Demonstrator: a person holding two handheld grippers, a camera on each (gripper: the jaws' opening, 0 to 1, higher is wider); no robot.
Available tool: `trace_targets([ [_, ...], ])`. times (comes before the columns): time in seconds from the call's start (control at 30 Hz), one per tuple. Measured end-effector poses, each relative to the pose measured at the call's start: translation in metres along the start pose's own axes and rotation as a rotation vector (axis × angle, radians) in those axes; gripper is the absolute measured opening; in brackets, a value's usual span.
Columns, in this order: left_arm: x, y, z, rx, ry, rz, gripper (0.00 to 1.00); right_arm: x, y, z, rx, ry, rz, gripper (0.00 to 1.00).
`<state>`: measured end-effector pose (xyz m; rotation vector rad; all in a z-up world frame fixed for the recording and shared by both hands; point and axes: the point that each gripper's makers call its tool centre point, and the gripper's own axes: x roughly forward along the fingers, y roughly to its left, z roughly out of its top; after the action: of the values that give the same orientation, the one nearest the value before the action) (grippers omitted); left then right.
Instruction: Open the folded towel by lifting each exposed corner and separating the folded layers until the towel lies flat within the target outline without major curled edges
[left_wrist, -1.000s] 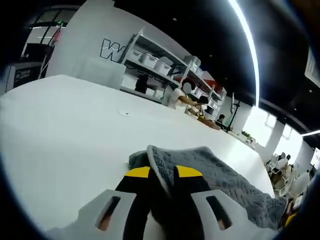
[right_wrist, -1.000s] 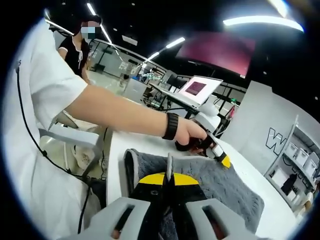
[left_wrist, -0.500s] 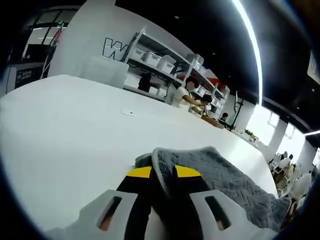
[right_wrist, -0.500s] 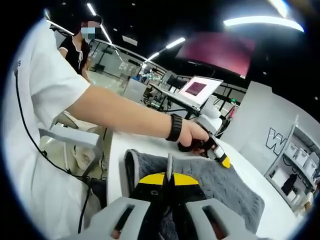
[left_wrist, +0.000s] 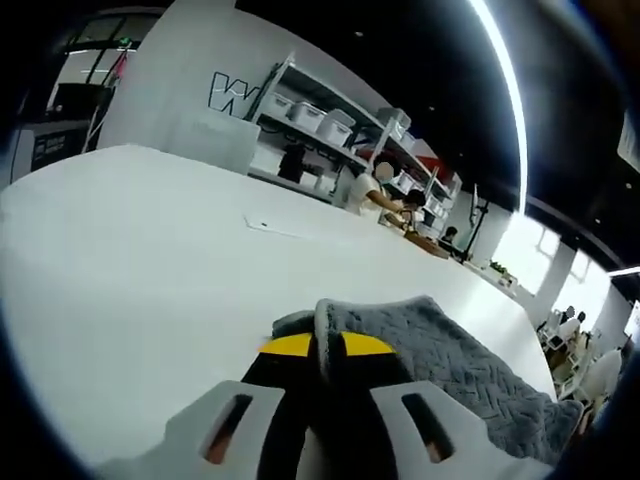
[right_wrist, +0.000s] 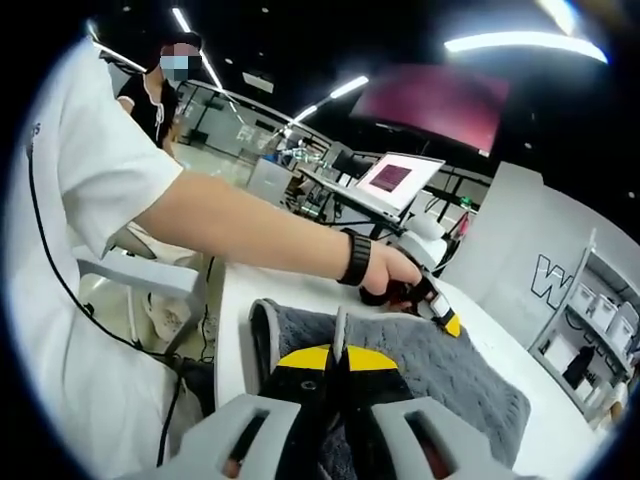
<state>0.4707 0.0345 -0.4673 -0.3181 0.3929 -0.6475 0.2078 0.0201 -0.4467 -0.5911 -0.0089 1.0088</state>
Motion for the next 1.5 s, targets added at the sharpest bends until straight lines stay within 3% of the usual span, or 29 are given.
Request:
trace_targets([
  [0.4,-0.002,-0.003,0.008,-0.044,-0.011,-0.008,0.01,0.003,0.003,0.002,0.000,-0.006,0.006,0.00],
  [0.57,-0.002,-0.007,0.018,-0.173,-0.049,-0.025,0.01,0.000,0.001,0.005,-0.017,-0.008,-0.021,0.00],
  [0.8,-0.002,-0.009,0.026,-0.192,-0.064,-0.033,0.01,-0.001,0.005,0.006,-0.027,-0.014,-0.039,0.00],
  [0.9,-0.003,-0.009,0.028,-0.241,-0.064,-0.040,0.01,-0.002,0.006,0.009,-0.036,-0.021,-0.041,0.00],
  [1.5,0.000,-0.020,0.046,-0.272,-0.115,-0.085,0.01,-0.013,0.002,0.024,-0.019,-0.069,-0.091,0.00],
])
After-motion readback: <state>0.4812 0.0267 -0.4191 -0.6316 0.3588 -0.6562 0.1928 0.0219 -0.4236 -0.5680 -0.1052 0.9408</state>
